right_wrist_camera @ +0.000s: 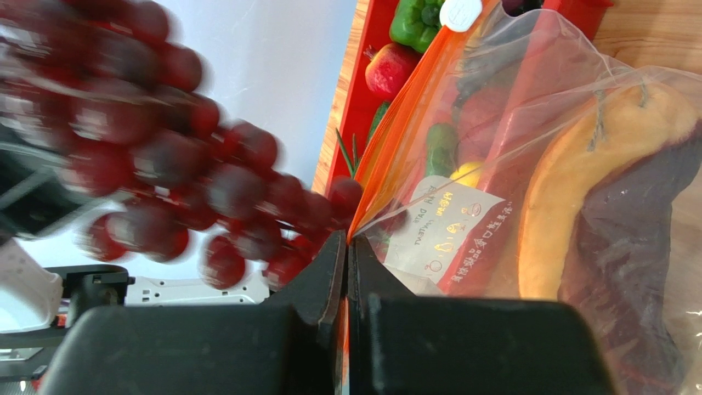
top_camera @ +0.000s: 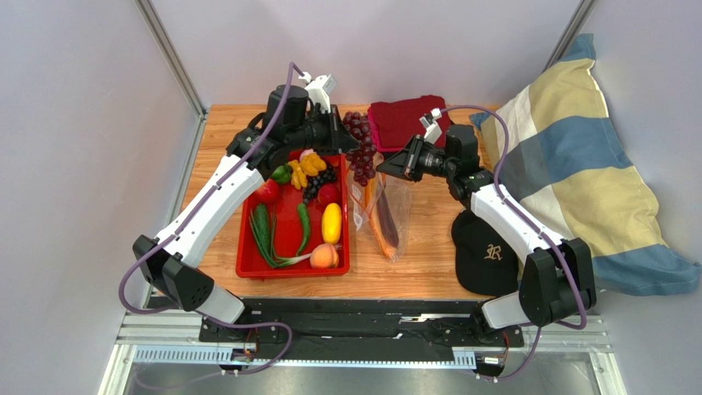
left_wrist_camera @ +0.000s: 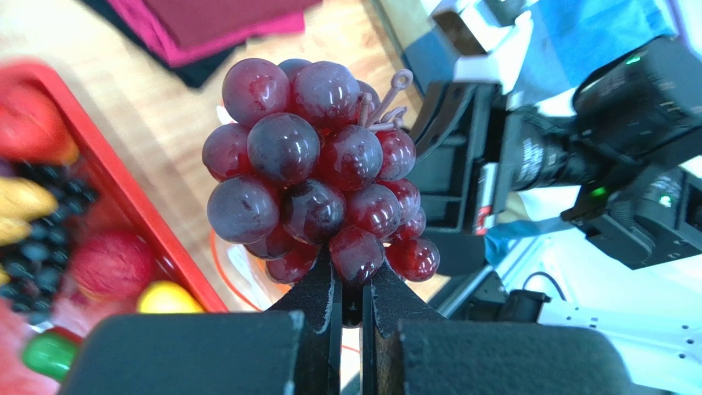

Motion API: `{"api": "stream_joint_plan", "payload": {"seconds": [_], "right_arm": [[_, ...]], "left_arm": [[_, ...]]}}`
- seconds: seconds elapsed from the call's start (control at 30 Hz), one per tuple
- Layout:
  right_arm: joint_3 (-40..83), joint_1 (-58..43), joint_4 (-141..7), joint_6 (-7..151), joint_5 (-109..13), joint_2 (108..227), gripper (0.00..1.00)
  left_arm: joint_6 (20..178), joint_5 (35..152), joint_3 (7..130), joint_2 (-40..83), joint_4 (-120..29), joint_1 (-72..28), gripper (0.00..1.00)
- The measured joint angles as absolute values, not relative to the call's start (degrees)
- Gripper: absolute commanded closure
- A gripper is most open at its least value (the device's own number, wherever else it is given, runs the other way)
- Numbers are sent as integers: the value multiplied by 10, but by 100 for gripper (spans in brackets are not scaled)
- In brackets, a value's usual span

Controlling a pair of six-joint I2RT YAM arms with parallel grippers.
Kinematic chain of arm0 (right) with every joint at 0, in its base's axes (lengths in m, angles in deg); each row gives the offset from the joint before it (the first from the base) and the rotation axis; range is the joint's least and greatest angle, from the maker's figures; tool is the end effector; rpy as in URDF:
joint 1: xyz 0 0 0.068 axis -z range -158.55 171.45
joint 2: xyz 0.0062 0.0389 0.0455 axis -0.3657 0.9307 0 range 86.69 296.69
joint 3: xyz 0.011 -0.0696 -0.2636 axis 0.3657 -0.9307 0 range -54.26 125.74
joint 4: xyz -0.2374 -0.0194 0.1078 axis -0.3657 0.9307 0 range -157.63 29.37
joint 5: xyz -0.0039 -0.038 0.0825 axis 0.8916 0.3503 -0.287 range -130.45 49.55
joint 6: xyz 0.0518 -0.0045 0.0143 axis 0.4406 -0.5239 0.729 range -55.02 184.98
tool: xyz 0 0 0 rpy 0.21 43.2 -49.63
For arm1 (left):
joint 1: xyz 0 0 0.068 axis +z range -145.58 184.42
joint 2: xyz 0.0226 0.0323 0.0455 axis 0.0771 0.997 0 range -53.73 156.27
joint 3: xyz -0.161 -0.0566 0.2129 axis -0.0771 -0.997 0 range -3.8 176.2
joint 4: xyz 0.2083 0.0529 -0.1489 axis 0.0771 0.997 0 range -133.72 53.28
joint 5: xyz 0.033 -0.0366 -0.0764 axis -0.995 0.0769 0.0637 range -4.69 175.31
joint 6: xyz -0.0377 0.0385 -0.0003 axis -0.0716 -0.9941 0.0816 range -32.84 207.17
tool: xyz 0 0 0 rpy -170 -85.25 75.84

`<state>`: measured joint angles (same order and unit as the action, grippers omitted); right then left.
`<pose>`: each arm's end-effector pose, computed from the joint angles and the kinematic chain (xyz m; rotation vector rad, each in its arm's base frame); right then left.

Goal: Place the food in the zip-top bag and seal the zipper
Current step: Place the fake fruit in the zipper food storage bag.

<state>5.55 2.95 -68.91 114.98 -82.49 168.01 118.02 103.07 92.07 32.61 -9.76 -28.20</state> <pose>0.3000 0.1254 0.3057 0.0277 2.1301 1.4609 0.2748 -0.1888 0.4321 0.2452 2.1110 -0.9973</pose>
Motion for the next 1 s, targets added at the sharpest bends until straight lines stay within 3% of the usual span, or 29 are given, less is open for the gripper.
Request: {"api": "stream_joint_plan", "payload": {"seconds": [0.43,0.47,0.57,0.67,0.73,0.77,1.0], "right_arm": [[43,40,-757,1208,-846,1679,100],[41,40,-766,1215,-848,1679,100],[36,40,-787,1239,-857,1679,100],[32,40,-811,1262,-866,1678,100],[28,40,-825,1279,-874,1676,100],[27,40,-827,1285,-876,1674,100],[21,42,-840,1310,-884,1658,100]], "left_arm": [[1240,1065,823,399,-89,-304,99],[1237,1071,826,404,-82,-309,95],[1227,1089,837,421,-71,-328,69],[1211,1095,841,426,-53,-337,37],[1193,1091,860,426,-30,-338,25],[1182,1089,872,424,-23,-336,21],[1104,1066,887,313,21,-305,18]]}}
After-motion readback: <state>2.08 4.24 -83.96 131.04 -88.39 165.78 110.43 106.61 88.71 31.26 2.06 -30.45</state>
